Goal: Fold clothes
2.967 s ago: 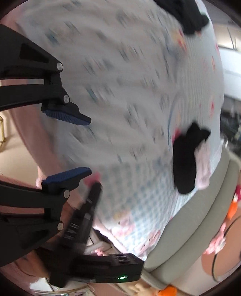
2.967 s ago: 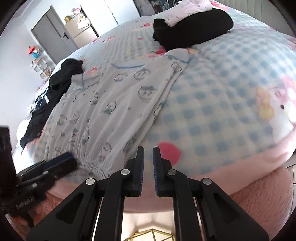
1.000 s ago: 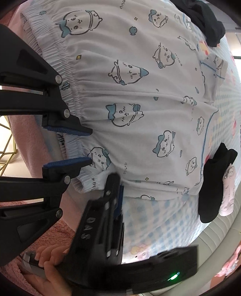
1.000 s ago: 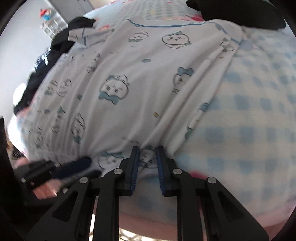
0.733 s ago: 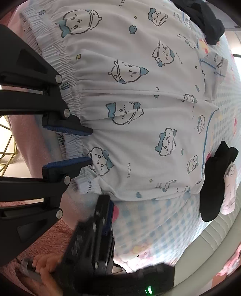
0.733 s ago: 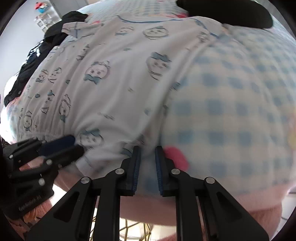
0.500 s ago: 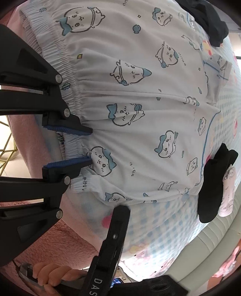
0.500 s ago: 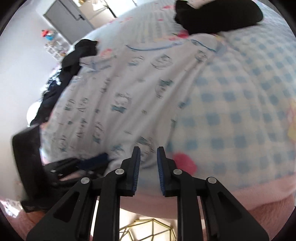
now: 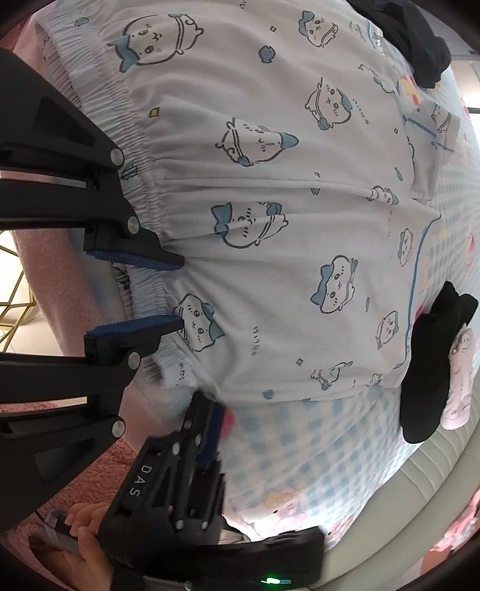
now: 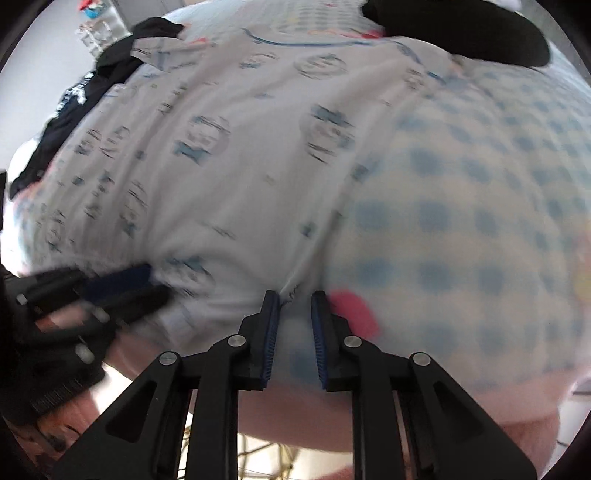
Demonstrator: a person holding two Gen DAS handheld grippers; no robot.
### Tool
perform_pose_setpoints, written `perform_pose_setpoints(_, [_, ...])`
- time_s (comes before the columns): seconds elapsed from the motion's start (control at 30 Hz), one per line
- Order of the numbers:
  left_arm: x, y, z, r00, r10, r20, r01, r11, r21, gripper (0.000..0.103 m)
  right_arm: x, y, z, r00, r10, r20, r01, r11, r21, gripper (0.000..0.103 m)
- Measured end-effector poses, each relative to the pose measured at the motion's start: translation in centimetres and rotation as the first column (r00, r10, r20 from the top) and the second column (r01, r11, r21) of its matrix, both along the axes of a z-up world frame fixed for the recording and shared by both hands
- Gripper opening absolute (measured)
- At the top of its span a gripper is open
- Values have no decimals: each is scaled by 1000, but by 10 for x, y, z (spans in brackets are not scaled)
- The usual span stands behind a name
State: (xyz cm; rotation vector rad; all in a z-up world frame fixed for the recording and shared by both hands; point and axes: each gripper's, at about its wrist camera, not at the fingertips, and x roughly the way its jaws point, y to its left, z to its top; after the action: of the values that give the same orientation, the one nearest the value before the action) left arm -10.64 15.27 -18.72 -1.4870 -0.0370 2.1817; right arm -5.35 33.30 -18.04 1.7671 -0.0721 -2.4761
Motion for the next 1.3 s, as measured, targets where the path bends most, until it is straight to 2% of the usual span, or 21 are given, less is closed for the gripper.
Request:
perform_pose_setpoints(0.13, [3, -3, 0, 1000, 2, -9, -2, 1000, 7, 27, 14, 13, 11, 999, -52, -12, 52, 998, -39, 9])
perform_pose_setpoints(0.27, [8, -11, 12, 999, -3, -39, 5, 998, 66, 29, 21, 29, 34, 989, -121, -83, 101, 971, -216, 19])
perform_pose_setpoints(0.3, [9, -12, 16, 999, -9, -49, 13, 996, 84, 29, 19, 31, 35, 988, -132, -83, 107, 961, -254, 22])
perform_pose_setpoints(0.4, [10, -15, 28, 998, -15, -55, 23, 989, 145, 29, 9, 33, 27, 987, -152, -59, 127, 944, -304, 23])
perform_pose_setpoints(0.47, [10, -12, 36, 996, -38, -75, 50, 985, 167, 29, 1, 33, 22, 986, -160, -53, 135, 938, -320, 23])
perform_pose_setpoints(0.6, [0, 10, 40, 993, -89, -82, 100, 983, 151, 29, -26, 18, 25, 983, -167, -73, 138, 944, -301, 23])
perform_pose_setpoints(0.7, [-11, 31, 40, 988, -131, -80, 140, 981, 131, 29, -32, 32, 37, 967, -234, -104, 192, 930, -314, 24])
perform_pose_setpoints(0.77, [-17, 45, 36, 986, -140, -87, 146, 986, 74, 29, -24, 44, 39, 966, -239, -95, 199, 928, -313, 24])
perform_pose_setpoints(0.87, [-25, 49, 26, 993, -83, -86, 80, 996, -41, 25, -28, 47, 34, 973, -215, -82, 180, 934, -309, 24])
perform_pose_setpoints(1.0, [-33, 32, 20, 999, -11, -49, 11, 1000, 1, 24, -38, 43, 34, 980, -173, -100, 137, 945, -297, 24])
perform_pose_setpoints(1.1, [-34, 25, 16, 999, 1, -34, 0, 1000, 10, 24, -46, 42, 34, 979, -165, -121, 118, 939, -324, 24])
perform_pose_setpoints(1.2, [-31, 23, 15, 1000, -5, -25, 6, 999, 37, 24, -53, 33, 25, 986, -139, -96, 96, 928, -361, 24])
perform_pose_setpoints(1.3, [-28, 18, 17, 1000, -12, -18, 14, 996, 90, 26, -57, 20, 13, 992, -95, -80, 63, 941, -332, 24])
